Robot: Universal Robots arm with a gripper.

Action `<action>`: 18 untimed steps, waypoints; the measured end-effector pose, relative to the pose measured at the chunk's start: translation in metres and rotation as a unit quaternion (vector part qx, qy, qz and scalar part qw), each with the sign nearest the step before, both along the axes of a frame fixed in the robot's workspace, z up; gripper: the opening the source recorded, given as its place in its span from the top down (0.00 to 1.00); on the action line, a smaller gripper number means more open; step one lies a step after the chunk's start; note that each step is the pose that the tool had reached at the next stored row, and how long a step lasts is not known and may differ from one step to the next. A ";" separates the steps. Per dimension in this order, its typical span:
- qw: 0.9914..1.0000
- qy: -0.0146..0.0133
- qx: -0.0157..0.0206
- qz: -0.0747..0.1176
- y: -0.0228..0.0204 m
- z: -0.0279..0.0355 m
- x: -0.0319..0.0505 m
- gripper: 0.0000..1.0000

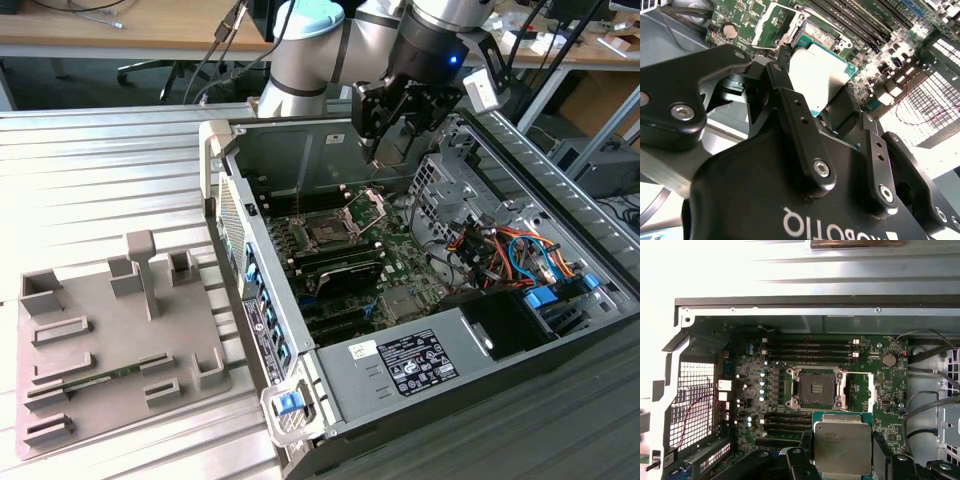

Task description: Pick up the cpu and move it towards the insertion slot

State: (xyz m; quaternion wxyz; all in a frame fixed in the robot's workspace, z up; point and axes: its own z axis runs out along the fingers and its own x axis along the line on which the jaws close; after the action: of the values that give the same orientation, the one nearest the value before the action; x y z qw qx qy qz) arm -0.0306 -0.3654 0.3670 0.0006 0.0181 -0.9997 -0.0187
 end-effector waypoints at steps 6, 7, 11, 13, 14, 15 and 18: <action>1.000 0.000 0.000 0.000 0.0024 -0.0006 0.0000 0.45; 1.000 0.000 0.000 0.000 0.0031 -0.0008 0.0000 0.45; 1.000 0.000 0.000 0.000 0.0049 -0.0012 0.0000 0.45; 1.000 0.000 0.000 0.000 0.0062 -0.0014 0.0000 0.45; 1.000 0.000 0.000 0.000 0.0068 -0.0015 0.0000 0.45; 1.000 0.000 0.000 0.000 0.0074 -0.0017 0.0000 0.45; 1.000 0.000 0.000 0.000 0.0095 -0.0022 0.0000 0.45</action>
State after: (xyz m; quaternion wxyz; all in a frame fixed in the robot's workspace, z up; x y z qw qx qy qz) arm -0.0306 -0.3560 0.3648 0.0005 0.0181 -0.9997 -0.0187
